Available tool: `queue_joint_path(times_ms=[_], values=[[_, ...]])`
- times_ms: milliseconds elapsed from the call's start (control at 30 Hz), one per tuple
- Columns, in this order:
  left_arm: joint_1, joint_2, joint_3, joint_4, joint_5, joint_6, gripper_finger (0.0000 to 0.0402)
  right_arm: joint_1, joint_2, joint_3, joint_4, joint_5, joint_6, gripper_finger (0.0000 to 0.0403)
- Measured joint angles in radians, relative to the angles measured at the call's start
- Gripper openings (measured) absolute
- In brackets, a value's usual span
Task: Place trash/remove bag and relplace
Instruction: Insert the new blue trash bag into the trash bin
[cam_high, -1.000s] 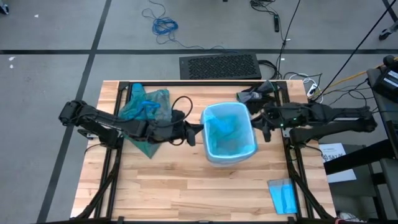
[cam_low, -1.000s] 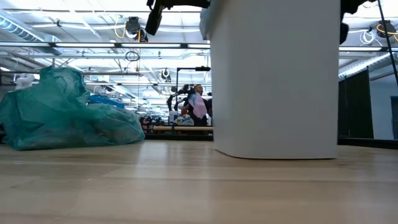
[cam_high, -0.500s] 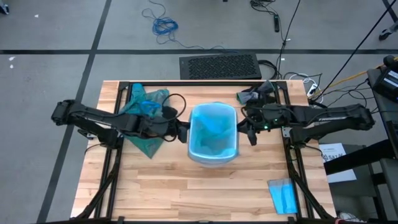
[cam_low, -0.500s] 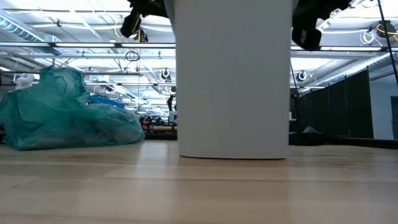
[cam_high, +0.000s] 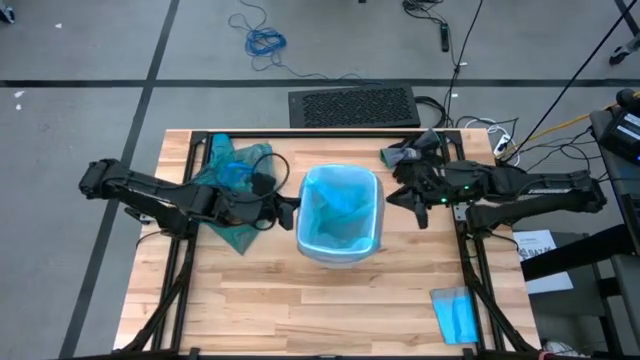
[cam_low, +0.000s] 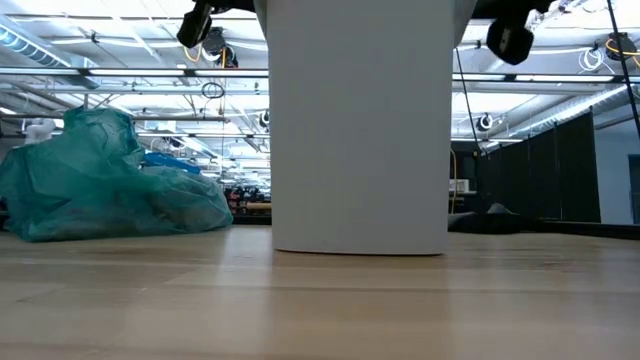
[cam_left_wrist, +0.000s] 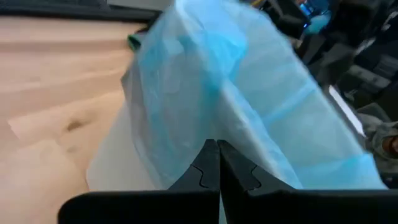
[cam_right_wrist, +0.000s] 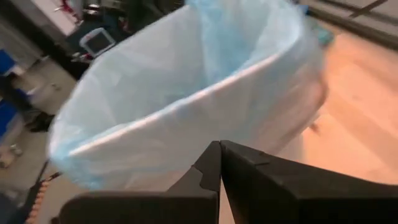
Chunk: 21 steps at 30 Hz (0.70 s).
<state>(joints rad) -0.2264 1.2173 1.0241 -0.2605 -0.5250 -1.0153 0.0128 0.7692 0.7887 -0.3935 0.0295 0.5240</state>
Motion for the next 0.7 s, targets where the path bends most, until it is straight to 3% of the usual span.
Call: queue_joint_path(times_ms=[133, 433, 700], values=[[-0.040, 0.048, 0.000, 0.040, -0.004, -0.027, 0.0000, 0.067, -0.016, 0.000, -0.041, -0.004, 0.032, 0.0000], [-0.077, 0.107, 0.000, 0.097, -0.032, -0.053, 0.0000, 0.202, 0.084, 0.000, -0.119, 0.123, 0.106, 0.0000], [-0.077, 0.104, 0.000, 0.096, -0.040, -0.048, 0.0000, 0.235, 0.094, 0.000, -0.124, 0.172, 0.133, 0.0000]])
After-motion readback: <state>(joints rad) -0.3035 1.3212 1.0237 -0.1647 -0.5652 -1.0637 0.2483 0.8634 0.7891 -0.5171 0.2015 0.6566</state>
